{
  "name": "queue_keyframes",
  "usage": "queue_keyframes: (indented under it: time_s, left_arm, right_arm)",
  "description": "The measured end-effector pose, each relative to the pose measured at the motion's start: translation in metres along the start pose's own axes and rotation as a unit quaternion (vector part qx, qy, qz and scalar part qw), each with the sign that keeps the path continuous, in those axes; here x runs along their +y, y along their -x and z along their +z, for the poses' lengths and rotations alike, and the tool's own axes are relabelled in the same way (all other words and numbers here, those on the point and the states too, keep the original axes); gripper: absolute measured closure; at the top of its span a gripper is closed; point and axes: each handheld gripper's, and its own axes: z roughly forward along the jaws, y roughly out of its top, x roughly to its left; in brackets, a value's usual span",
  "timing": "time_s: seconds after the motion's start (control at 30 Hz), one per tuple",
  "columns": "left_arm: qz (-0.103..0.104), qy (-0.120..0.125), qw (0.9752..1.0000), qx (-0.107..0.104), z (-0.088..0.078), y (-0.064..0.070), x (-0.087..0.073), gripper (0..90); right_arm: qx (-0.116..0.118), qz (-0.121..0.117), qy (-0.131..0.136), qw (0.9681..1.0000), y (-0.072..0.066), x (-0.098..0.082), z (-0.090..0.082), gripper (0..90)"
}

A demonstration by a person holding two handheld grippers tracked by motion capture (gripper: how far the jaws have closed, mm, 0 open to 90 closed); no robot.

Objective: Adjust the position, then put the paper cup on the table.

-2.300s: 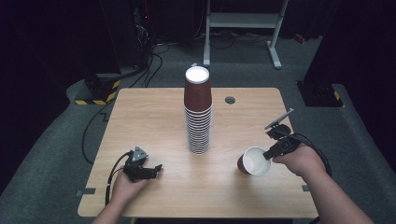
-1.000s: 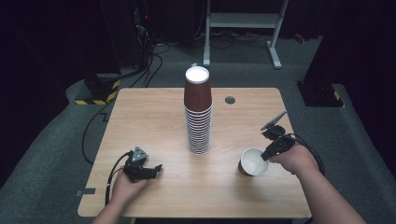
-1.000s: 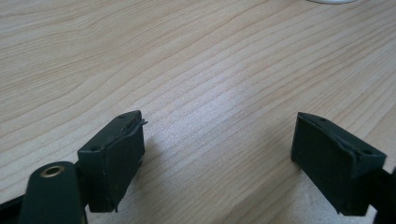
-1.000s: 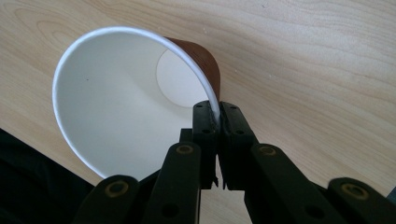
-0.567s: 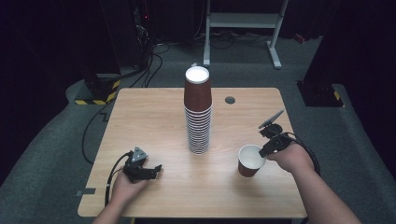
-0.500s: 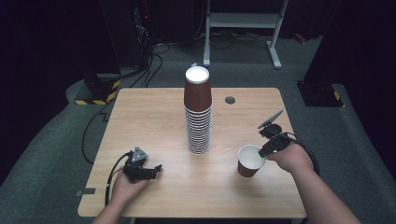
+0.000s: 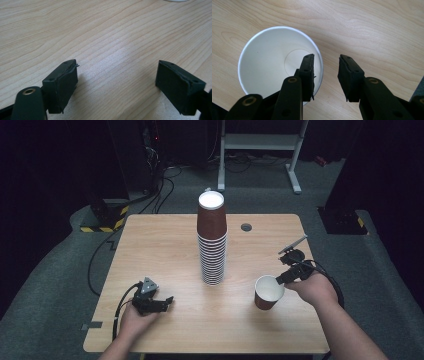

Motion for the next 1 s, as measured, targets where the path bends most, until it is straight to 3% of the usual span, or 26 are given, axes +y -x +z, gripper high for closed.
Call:
queue_keyframes:
  time_s: [0.2,0.47,0.73,0.87,1.0]
  left_arm:
    - [0.000,0.000,1.0000,0.000,0.000,0.000,0.000,18.1]
    - [0.001,0.000,1.0000,0.001,0.000,0.000,0.000,18.3]
    - [0.000,0.001,1.0000,0.000,0.000,0.000,0.000,18.3]
    - [0.000,0.001,1.0000,0.001,0.000,0.000,0.000,18.3]
    - [-0.001,0.001,1.0000,0.001,0.000,0.000,0.000,18.4]
  right_arm:
    - [-0.015,0.003,0.034,0.9993,0.001,-0.001,-0.008,63.0]
    - [-0.031,0.011,0.082,0.9961,0.005,-0.006,-0.011,62.5]
    - [-0.040,0.017,0.106,0.9934,0.008,-0.013,-0.006,61.0]
    - [-0.055,0.021,0.129,0.9899,0.011,-0.018,-0.004,57.5]
    - [-0.083,0.032,0.159,0.9832,0.017,-0.027,-0.001,54.5]
